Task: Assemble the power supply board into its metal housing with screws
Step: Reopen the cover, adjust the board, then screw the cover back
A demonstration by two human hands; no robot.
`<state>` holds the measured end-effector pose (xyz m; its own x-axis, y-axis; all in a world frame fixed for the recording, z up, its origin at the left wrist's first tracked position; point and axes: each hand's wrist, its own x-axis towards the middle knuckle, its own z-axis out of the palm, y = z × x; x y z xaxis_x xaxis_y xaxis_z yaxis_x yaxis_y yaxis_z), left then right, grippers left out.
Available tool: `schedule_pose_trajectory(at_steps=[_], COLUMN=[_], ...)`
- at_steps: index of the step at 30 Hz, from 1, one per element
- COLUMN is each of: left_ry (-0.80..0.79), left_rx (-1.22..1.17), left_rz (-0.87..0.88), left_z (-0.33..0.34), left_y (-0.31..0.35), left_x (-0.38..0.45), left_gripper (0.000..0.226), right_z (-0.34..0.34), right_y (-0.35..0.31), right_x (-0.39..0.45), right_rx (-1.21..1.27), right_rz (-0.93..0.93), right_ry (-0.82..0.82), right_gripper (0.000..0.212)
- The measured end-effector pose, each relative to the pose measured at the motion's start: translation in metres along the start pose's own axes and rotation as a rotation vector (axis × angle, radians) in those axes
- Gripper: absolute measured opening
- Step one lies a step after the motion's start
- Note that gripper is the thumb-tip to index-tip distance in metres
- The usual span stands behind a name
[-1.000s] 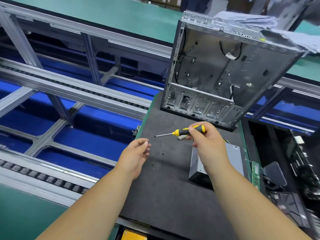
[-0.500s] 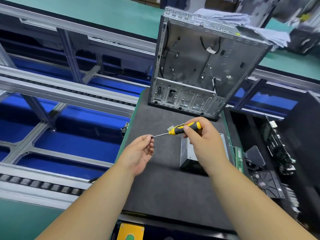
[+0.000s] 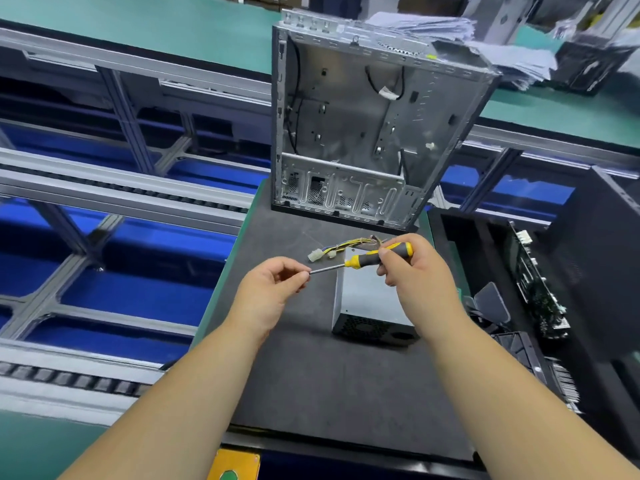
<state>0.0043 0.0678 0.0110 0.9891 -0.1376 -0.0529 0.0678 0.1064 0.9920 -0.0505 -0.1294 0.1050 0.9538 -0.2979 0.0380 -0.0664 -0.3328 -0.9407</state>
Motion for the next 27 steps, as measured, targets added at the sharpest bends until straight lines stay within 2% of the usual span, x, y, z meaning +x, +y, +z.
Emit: schedule_pose_trajectory(at_steps=[5, 16, 18, 20, 22, 27], left_ry=[-0.016, -0.262, -0.313, -0.346, -0.388, -0.429], left_rx=[0.074, 0.159, 0.306, 0.563, 0.73, 0.784], left_rz=[0.058, 0.109, 0.146, 0.218, 0.275, 0.352], left_z=[0.018, 0.042, 0.04, 0.036, 0.033, 0.033], left_y=[0.001, -0.001, -0.006, -0.011, -0.015, -0.022], left_x=[0.002, 0.006, 0.007, 0.007, 0.007, 0.007], left_gripper=[0.023, 0.024, 0.034, 0.047, 0.049, 0.035], right_z=[-0.018, -0.037, -0.039, -0.04, -0.039, -0.032], right_y=[0.008, 0.008, 0.006, 0.003, 0.0, -0.004], right_x=[-0.003, -0.004, -0.004, -0.005, -0.005, -0.006], right_rx=[-0.004, -0.075, -0.16, -0.251, -0.339, -0.47], right_rz=[-0.005, -0.018, -0.035, -0.055, -0.08, -0.098], right_ry=[0.018, 0.063, 0.061, 0.02, -0.029, -0.108], right_gripper=[0.005, 0.006, 0.007, 0.012, 0.014, 0.014])
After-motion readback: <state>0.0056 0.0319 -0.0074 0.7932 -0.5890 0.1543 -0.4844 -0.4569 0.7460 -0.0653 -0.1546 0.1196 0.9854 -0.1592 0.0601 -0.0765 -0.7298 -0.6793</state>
